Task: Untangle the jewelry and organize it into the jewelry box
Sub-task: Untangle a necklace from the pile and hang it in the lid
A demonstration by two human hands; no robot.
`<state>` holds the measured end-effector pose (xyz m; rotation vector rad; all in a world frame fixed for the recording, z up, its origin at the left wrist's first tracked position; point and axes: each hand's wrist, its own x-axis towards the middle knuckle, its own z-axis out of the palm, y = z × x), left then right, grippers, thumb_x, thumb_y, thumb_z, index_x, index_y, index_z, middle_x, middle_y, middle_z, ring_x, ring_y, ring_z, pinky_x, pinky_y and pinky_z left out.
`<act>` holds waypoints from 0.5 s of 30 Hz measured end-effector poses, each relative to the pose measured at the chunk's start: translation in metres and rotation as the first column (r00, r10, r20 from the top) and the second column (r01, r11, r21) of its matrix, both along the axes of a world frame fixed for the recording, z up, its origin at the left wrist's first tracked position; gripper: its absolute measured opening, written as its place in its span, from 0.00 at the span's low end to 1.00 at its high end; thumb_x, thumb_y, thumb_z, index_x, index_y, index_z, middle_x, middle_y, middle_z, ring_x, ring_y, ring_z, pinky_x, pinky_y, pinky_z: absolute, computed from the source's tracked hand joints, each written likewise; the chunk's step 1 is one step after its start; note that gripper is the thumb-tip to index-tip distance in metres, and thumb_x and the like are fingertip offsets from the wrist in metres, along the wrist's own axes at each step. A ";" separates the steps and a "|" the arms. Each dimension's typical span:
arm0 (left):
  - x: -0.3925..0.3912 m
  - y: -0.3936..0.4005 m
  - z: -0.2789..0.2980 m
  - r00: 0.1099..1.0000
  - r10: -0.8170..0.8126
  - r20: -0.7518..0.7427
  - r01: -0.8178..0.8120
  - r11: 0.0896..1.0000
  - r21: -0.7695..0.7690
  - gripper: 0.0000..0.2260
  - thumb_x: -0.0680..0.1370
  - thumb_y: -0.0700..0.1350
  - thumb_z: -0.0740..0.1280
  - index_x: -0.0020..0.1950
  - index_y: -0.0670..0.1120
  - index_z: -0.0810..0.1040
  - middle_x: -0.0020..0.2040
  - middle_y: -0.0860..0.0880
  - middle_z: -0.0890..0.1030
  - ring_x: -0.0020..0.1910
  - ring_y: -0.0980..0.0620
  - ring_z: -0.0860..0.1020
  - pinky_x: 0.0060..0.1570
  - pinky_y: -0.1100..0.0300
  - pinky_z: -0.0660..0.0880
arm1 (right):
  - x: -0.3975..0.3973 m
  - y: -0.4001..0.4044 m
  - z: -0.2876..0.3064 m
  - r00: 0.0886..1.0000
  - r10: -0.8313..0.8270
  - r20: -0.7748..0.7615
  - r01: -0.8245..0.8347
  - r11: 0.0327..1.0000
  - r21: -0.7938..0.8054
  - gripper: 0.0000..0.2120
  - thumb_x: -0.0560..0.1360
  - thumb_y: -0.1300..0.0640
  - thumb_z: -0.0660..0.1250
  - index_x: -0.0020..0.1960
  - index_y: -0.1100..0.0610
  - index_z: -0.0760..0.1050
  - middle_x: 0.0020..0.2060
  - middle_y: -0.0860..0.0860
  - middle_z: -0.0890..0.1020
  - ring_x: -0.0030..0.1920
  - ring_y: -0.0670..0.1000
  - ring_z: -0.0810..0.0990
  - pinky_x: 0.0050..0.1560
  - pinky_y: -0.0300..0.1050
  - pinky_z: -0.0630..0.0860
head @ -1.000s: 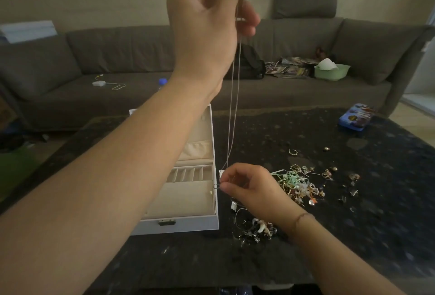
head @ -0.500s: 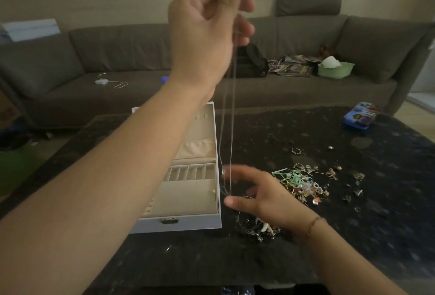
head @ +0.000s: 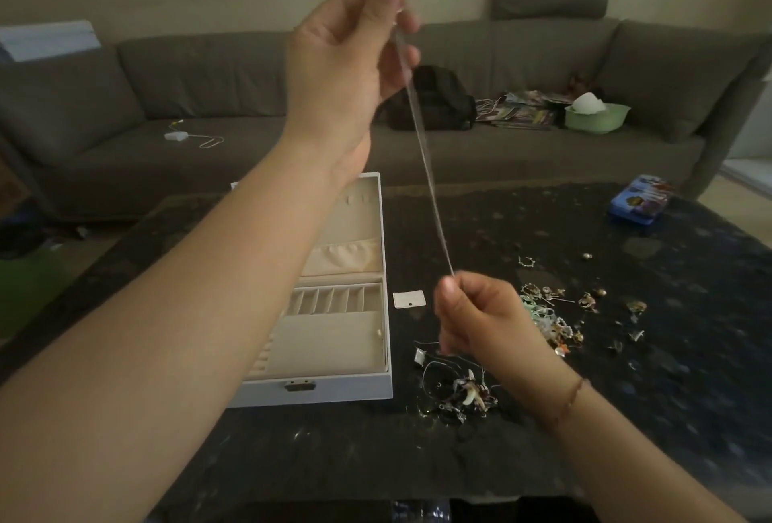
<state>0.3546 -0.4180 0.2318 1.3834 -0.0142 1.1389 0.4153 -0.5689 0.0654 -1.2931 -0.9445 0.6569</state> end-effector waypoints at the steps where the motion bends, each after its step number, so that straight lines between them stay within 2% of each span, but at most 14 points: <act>1: 0.001 0.006 -0.005 0.999 0.035 -0.010 -0.036 0.999 -0.041 0.06 0.81 0.41 0.66 0.45 0.44 0.79 0.36 0.51 0.82 0.34 0.54 0.78 0.37 0.60 0.75 | 0.005 -0.006 -0.008 1.000 0.004 -0.012 -0.004 1.000 0.008 0.17 0.77 0.45 0.62 0.32 0.48 0.74 0.25 0.46 0.69 0.26 0.48 0.70 0.35 0.45 0.74; 3: 0.001 0.018 -0.019 0.995 0.088 -0.055 -0.094 0.988 -0.119 0.05 0.81 0.41 0.67 0.45 0.45 0.79 0.35 0.52 0.82 0.32 0.55 0.76 0.36 0.61 0.74 | 0.013 -0.019 -0.017 1.000 0.012 0.012 -0.013 1.000 0.017 0.16 0.78 0.46 0.60 0.35 0.50 0.75 0.26 0.47 0.72 0.30 0.52 0.74 0.42 0.47 0.76; 6: -0.002 0.034 -0.048 0.972 0.166 -0.167 -0.201 0.955 -0.218 0.03 0.80 0.41 0.67 0.48 0.45 0.80 0.35 0.53 0.82 0.31 0.58 0.76 0.34 0.63 0.73 | 0.027 -0.040 -0.027 0.989 0.051 0.139 -0.047 0.998 -0.030 0.16 0.79 0.51 0.59 0.38 0.56 0.76 0.30 0.54 0.80 0.45 0.55 0.84 0.51 0.41 0.77; 7: -0.004 0.039 -0.057 0.958 0.195 -0.210 -0.242 0.944 -0.224 0.03 0.80 0.41 0.68 0.49 0.45 0.81 0.35 0.53 0.82 0.31 0.58 0.75 0.34 0.64 0.72 | 0.031 -0.048 -0.029 0.984 0.054 0.172 -0.045 0.997 -0.057 0.16 0.79 0.49 0.61 0.38 0.55 0.77 0.31 0.55 0.81 0.47 0.55 0.84 0.51 0.41 0.77; 9: -0.014 0.043 -0.072 0.929 0.210 -0.306 -0.281 0.936 -0.212 0.04 0.80 0.40 0.68 0.53 0.44 0.81 0.35 0.53 0.82 0.32 0.59 0.75 0.35 0.64 0.74 | 0.040 -0.064 -0.032 0.980 0.044 0.196 -0.021 0.993 -0.117 0.19 0.77 0.39 0.63 0.38 0.54 0.79 0.31 0.57 0.81 0.41 0.54 0.83 0.46 0.43 0.78; 11: -0.030 0.041 -0.086 0.913 0.112 -0.393 -0.202 0.959 -0.196 0.08 0.78 0.38 0.68 0.56 0.46 0.79 0.34 0.52 0.82 0.33 0.58 0.77 0.38 0.64 0.77 | 0.051 -0.084 -0.037 0.968 0.012 0.250 0.035 0.983 -0.183 0.20 0.74 0.35 0.65 0.41 0.52 0.80 0.29 0.56 0.80 0.33 0.51 0.78 0.38 0.41 0.74; 13: -0.051 0.037 -0.103 0.866 -0.019 -0.499 -0.036 0.994 -0.100 0.10 0.75 0.39 0.69 0.56 0.46 0.79 0.35 0.50 0.82 0.34 0.55 0.79 0.39 0.63 0.79 | 0.063 -0.103 -0.043 0.938 0.047 0.343 0.068 0.946 -0.316 0.13 0.75 0.39 0.64 0.42 0.46 0.81 0.30 0.53 0.81 0.29 0.46 0.75 0.33 0.36 0.71; 15: -0.075 0.038 -0.124 0.733 -0.098 -0.673 0.150 0.989 0.019 0.12 0.70 0.43 0.72 0.53 0.46 0.81 0.36 0.47 0.83 0.36 0.51 0.82 0.39 0.60 0.80 | 0.069 -0.119 -0.050 0.885 0.125 0.449 0.111 0.879 -0.463 0.14 0.71 0.33 0.61 0.45 0.39 0.81 0.33 0.48 0.82 0.32 0.44 0.79 0.37 0.34 0.73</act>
